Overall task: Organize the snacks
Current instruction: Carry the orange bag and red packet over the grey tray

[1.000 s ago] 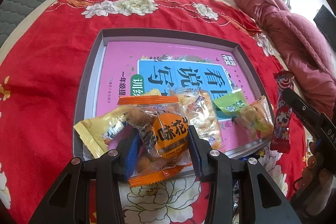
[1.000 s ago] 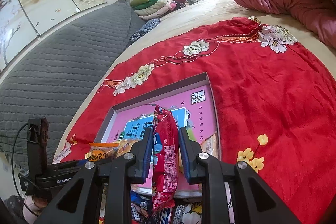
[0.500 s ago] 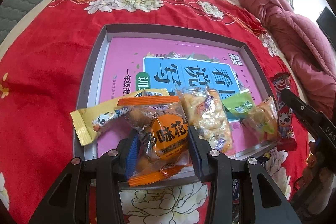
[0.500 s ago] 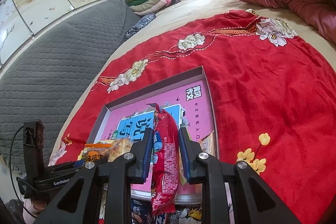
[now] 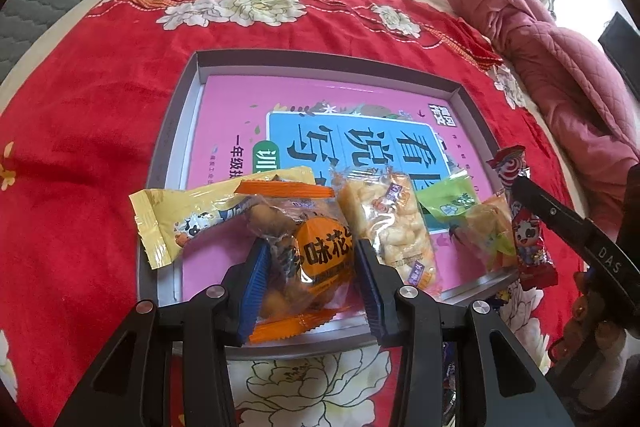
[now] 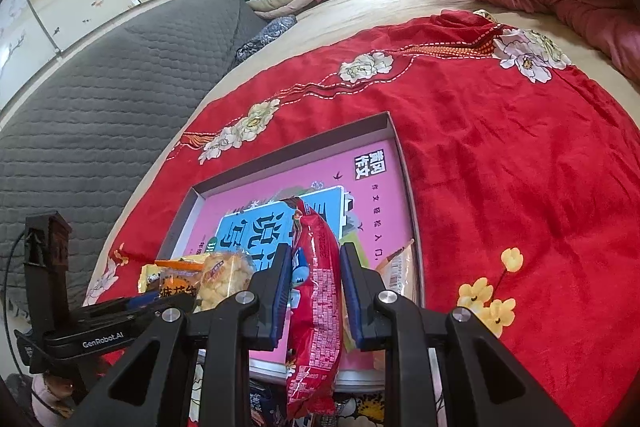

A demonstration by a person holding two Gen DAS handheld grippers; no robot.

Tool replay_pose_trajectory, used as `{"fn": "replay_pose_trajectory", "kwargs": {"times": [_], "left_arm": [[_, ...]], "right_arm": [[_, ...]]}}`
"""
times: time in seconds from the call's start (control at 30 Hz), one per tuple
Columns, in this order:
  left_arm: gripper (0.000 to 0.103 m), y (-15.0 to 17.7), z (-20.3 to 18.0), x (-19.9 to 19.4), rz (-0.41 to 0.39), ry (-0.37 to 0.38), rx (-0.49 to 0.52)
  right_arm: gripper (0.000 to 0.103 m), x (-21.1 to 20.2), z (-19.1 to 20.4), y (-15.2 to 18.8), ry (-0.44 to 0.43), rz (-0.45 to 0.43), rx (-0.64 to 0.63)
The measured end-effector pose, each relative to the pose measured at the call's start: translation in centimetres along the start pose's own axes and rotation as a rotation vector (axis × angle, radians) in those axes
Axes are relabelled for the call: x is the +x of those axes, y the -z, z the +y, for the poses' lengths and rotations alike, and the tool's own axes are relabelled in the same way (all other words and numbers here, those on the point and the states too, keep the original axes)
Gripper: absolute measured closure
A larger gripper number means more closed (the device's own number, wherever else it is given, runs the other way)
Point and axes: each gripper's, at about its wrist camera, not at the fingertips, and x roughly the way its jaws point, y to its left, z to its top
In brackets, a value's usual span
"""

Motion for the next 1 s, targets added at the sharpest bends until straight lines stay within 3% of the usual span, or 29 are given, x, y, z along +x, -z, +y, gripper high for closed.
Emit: {"fn": "replay_pose_trajectory", "kwargs": {"times": [0.77,1.0], "left_arm": [[0.058,0.0,-0.2,-0.2,0.005,0.003,0.004],[0.058,0.0,-0.1,-0.3,0.003,0.002,0.003]], "right_arm": [[0.078,0.6,0.6,-0.7,0.042,-0.026,-0.052],[0.078,1.4,0.7,-0.5,0.058,0.01,-0.067]]}}
